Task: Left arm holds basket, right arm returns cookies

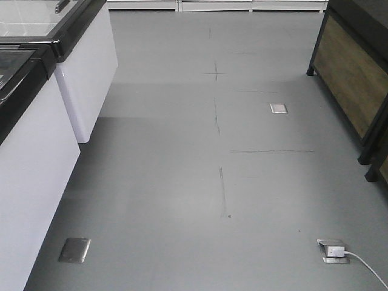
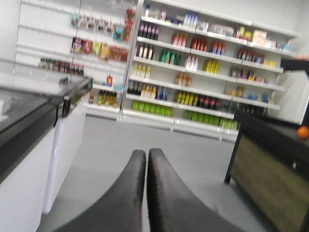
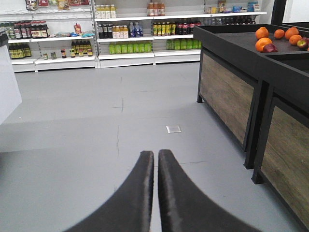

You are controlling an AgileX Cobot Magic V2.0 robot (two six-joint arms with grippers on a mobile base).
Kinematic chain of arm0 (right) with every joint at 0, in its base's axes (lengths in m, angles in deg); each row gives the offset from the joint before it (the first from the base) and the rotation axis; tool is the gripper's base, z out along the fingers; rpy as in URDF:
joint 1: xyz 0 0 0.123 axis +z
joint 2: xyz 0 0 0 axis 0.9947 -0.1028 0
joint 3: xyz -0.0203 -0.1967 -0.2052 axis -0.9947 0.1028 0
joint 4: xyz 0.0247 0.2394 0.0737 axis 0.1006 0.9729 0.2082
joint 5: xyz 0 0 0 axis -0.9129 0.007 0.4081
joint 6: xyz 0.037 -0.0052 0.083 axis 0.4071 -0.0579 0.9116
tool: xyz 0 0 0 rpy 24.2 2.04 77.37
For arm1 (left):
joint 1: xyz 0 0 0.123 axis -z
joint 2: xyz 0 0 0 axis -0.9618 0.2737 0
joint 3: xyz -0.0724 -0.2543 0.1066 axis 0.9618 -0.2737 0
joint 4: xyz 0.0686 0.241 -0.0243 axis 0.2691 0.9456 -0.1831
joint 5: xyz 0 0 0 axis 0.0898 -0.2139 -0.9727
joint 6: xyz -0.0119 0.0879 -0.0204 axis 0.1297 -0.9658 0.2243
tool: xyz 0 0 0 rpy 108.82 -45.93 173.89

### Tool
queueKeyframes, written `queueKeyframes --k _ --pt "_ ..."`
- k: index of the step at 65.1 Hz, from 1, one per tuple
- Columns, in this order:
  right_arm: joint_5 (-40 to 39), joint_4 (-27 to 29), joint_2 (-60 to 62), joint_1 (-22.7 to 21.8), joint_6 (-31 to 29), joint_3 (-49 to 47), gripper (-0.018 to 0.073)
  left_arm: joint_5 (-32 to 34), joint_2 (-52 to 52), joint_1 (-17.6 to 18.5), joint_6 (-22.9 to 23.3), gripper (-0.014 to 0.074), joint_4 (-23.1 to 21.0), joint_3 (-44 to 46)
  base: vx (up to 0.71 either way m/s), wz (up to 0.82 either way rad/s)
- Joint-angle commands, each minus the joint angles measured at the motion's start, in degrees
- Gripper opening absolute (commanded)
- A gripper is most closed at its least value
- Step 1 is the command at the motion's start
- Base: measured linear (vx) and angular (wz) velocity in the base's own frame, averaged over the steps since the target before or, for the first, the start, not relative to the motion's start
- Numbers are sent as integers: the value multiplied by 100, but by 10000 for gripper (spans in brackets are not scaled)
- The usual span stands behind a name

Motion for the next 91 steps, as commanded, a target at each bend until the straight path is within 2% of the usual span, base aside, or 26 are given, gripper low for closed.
queueKeyframes --k 1,7,12,18,27,38,48,53,65,79,91 --pt "-406 -50 74 -24 -31 102 -6 1366 -65 -8 91 -6 -185 184 0 0" --pt "-406 -50 74 -24 -31 102 -6 1866 -65 -8 82 -6 -164 190 0 0" --pt "-406 -50 74 -24 -31 102 -6 1810 -65 -8 64 -6 -152 303 0 0" --pt "-406 -50 74 -24 -31 102 -6 1183 -58 -8 -21 -6 -45 796 0 0" --pt "-406 -50 74 -24 -31 102 -6 109 131 -8 -455 -6 526 1860 0 0" --pt "-406 -50 74 -24 -31 102 -6 -728 839 -8 -582 -6 925 3333 0 0" --pt "-406 -50 74 -24 -31 102 -6 -1094 1679 -8 -616 -6 955 4483 0 0" --pt "-406 -50 74 -24 -31 102 -6 -1347 2220 -8 -801 -6 955 5114 0 0" --pt "-406 -50 74 -24 -31 102 -6 -2374 3352 -8 -1221 -6 933 6349 0 0" --pt "-406 -50 74 -24 -31 102 -6 -2960 4204 -8 -1199 -6 886 6692 0 0" --pt "-406 -50 74 -24 -31 102 -6 -3066 4711 -8 -801 -3 866 6692 0 0"
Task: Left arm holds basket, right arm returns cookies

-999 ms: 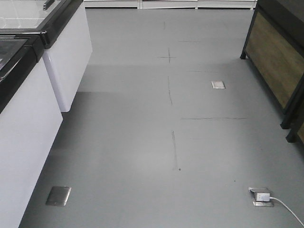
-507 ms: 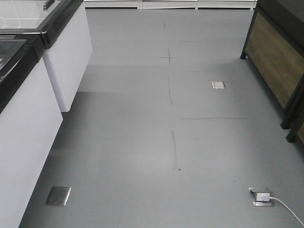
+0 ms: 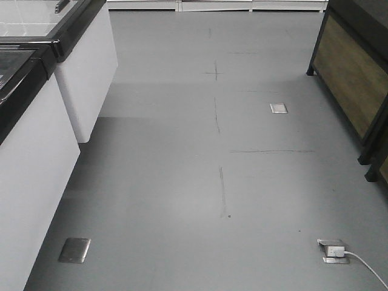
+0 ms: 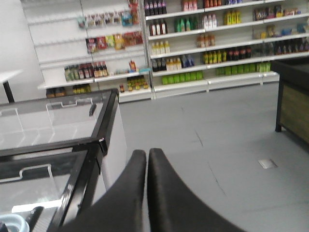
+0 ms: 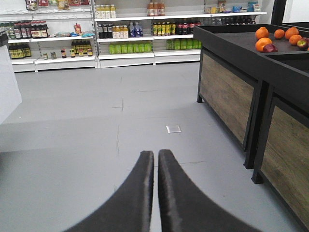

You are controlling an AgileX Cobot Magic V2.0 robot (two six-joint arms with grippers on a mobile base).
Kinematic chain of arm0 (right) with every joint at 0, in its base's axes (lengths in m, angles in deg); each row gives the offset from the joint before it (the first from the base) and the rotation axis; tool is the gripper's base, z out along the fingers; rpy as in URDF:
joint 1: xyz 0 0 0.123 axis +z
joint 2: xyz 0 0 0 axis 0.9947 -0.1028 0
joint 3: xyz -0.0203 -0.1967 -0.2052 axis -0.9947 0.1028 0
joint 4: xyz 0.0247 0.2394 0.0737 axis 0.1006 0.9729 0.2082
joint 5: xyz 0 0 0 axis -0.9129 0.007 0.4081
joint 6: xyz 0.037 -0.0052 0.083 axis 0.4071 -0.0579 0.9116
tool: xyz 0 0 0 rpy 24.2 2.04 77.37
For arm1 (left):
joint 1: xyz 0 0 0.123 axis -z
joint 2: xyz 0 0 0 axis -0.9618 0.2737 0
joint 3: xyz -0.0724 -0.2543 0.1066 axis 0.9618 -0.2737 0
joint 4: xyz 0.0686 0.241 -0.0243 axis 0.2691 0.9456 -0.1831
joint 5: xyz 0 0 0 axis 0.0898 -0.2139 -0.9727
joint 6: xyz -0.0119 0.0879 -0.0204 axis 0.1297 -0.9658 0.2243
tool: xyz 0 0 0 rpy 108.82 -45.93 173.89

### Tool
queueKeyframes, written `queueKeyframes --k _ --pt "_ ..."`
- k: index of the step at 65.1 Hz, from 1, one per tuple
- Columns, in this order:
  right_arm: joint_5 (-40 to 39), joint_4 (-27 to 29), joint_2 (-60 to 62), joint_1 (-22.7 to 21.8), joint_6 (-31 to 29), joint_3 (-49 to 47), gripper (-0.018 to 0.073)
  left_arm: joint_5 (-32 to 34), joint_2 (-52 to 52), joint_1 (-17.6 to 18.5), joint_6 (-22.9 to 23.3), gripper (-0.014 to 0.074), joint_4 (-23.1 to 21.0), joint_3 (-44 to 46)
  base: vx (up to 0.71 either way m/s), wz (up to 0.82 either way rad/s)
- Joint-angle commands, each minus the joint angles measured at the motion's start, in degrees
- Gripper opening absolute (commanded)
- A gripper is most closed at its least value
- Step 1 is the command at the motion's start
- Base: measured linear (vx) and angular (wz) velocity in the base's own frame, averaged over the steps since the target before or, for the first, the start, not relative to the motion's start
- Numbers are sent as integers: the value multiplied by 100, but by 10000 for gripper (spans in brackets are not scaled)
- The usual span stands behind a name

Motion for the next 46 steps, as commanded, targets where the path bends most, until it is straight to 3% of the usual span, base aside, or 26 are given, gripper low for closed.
queueKeyframes --k 1,9,22,34,46 --pt "-406 -50 74 -24 -31 102 -6 347 225 -8 302 -3 -55 168 0 0" --pt "-406 -50 74 -24 -31 102 -6 341 404 -8 546 8 -50 168 0 0" --pt "-406 -50 74 -24 -31 102 -6 562 493 -8 458 76 8 168 0 0" --pt "-406 -50 74 -24 -31 102 -6 946 493 -8 -100 199 16 168 0 0" --pt "-406 -50 74 -24 -31 102 -6 1120 493 -8 -136 352 16 168 0 0"
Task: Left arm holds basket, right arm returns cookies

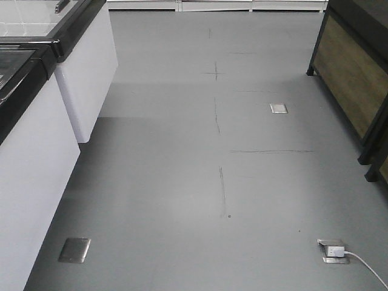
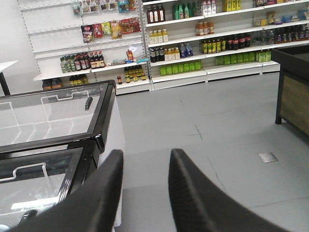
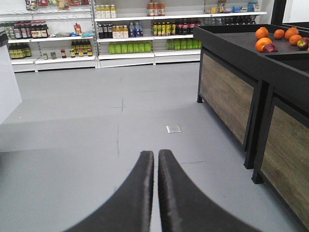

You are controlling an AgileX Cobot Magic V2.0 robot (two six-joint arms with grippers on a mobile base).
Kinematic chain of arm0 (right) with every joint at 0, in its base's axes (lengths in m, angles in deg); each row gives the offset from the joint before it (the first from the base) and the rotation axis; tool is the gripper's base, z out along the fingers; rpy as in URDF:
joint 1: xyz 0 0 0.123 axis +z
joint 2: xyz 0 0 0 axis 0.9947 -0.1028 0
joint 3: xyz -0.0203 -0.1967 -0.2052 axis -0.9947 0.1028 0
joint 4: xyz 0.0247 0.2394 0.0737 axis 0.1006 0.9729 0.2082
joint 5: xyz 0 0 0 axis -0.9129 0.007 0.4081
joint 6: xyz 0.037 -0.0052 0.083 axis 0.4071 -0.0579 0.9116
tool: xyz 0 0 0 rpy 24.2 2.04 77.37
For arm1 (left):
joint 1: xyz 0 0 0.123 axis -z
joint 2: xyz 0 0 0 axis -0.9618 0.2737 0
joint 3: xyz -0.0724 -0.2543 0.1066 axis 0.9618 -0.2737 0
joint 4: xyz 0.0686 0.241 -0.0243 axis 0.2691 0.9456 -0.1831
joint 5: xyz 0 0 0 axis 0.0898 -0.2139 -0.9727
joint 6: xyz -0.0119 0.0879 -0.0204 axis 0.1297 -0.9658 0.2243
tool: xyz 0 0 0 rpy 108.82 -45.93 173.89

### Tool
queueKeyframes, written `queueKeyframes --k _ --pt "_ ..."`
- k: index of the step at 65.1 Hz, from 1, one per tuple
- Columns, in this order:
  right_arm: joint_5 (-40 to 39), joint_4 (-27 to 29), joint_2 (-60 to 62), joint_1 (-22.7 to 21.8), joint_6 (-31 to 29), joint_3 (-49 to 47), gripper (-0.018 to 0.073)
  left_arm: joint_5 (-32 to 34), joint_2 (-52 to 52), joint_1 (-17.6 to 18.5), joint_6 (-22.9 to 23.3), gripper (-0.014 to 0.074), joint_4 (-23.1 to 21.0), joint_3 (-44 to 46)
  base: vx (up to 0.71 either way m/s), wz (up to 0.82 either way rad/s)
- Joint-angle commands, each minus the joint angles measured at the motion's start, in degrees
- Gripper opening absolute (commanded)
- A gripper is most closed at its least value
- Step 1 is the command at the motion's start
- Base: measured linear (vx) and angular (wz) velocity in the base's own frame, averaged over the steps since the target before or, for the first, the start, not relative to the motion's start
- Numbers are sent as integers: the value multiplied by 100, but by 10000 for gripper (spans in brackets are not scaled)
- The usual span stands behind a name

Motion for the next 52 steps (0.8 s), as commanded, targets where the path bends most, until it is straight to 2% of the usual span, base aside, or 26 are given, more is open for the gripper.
queueKeyframes --k 1,13,36,44,52 --pt "-406 -50 74 -24 -31 102 -6 542 -20 -8 -34 363 4 168 0 0" --pt "-406 -50 74 -24 -31 102 -6 812 -20 -8 -34 471 4 168 0 0" --pt "-406 -50 74 -24 -31 102 -6 999 33 -43 51 471 -1 162 0 0" --pt "-406 -50 74 -24 -31 102 -6 1014 109 -266 83 471 -57 162 0 0" --pt "-403 -50 74 -24 -31 102 -6 1022 113 -624 364 471 -46 162 0 0"
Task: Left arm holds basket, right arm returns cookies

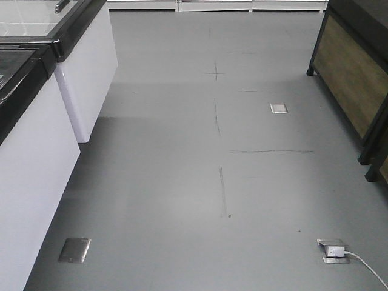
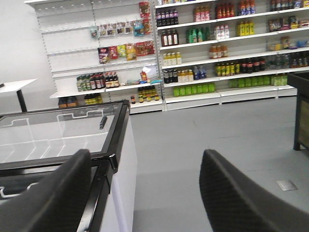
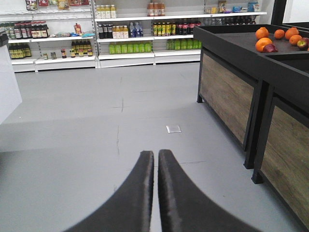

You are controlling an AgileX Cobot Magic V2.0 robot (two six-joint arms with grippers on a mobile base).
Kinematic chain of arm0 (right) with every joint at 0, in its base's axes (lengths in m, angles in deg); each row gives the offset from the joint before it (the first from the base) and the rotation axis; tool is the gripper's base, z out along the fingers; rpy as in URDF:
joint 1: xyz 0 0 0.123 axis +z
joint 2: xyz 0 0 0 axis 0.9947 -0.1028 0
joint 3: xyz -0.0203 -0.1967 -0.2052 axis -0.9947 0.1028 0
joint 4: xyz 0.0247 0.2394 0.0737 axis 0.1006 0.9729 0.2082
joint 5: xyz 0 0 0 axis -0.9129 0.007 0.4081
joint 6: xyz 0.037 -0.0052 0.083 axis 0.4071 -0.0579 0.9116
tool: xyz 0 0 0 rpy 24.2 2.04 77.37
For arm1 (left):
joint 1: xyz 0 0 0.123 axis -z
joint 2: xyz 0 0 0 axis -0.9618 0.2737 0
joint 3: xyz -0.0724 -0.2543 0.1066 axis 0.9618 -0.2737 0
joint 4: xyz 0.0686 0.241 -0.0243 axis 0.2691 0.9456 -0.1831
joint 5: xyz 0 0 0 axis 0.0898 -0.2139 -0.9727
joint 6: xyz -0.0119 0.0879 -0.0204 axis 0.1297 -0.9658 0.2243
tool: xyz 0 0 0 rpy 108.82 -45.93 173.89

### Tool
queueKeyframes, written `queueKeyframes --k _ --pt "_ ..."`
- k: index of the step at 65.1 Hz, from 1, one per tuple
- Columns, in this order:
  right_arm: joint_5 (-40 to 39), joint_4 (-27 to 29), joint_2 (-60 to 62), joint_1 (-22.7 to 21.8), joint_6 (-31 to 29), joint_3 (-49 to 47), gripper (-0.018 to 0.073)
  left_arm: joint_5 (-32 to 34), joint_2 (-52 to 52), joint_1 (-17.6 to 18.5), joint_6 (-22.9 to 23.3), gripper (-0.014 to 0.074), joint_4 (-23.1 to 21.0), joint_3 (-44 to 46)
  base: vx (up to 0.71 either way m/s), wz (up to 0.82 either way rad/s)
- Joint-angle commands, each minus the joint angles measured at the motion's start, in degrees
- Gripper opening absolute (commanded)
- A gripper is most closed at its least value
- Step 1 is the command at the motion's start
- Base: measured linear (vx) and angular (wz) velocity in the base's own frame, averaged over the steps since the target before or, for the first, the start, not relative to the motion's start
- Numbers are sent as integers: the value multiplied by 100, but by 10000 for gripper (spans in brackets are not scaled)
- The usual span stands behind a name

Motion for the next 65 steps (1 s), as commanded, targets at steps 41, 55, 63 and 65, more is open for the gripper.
queueKeyframes --k 41,55,63,65 --pt "-403 -50 74 -24 -31 102 -6 110 -11 -2067 375 471 17 162 0 0" --pt "-403 -50 74 -24 -31 102 -6 138 -11 -2533 734 471 16 156 0 0" --pt "-403 -50 74 -24 -31 102 -6 126 112 -2871 1207 471 16 156 0 0" --pt "-403 -50 74 -24 -31 102 -6 117 165 -2960 1336 471 16 156 0 0"
